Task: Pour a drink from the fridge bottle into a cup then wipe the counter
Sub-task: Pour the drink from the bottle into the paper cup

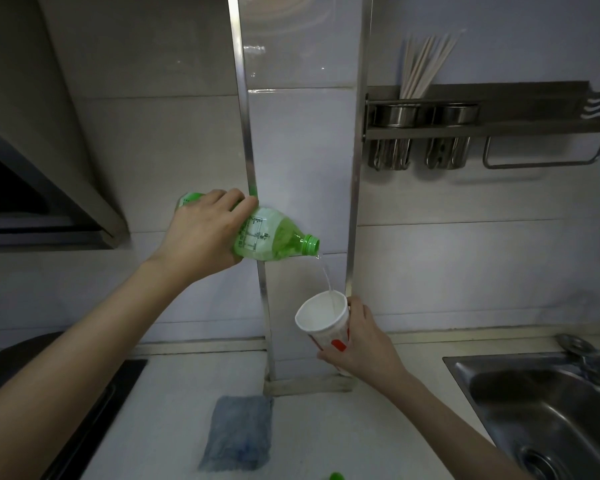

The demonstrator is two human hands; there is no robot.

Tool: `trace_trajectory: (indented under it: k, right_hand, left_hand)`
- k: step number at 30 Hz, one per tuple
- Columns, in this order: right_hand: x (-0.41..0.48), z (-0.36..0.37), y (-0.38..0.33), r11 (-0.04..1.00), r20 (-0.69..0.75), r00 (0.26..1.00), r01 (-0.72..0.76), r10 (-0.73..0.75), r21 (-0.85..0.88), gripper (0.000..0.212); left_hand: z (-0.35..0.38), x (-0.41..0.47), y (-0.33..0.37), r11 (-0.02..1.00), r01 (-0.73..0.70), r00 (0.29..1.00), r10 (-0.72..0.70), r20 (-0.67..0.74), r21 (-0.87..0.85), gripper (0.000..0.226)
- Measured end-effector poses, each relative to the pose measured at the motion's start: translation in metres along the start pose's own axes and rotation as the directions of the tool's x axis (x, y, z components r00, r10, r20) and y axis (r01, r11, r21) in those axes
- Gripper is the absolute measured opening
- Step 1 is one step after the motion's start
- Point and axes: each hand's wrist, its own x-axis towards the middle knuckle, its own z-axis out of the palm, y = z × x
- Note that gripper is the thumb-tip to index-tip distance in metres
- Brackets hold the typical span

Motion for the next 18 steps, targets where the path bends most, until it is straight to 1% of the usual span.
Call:
trace_trajectory:
  k: [18]
  right_hand:
    - [-0.0036,0.0022,0.0077,1.0,0.001,1.0,-0.009,0.009,0.004,0.092]
  left_hand:
    - [-0.0026,0.0001,0.0024,0.999,0.033,0.999,-0.033,-0.008,-0.02,0.052]
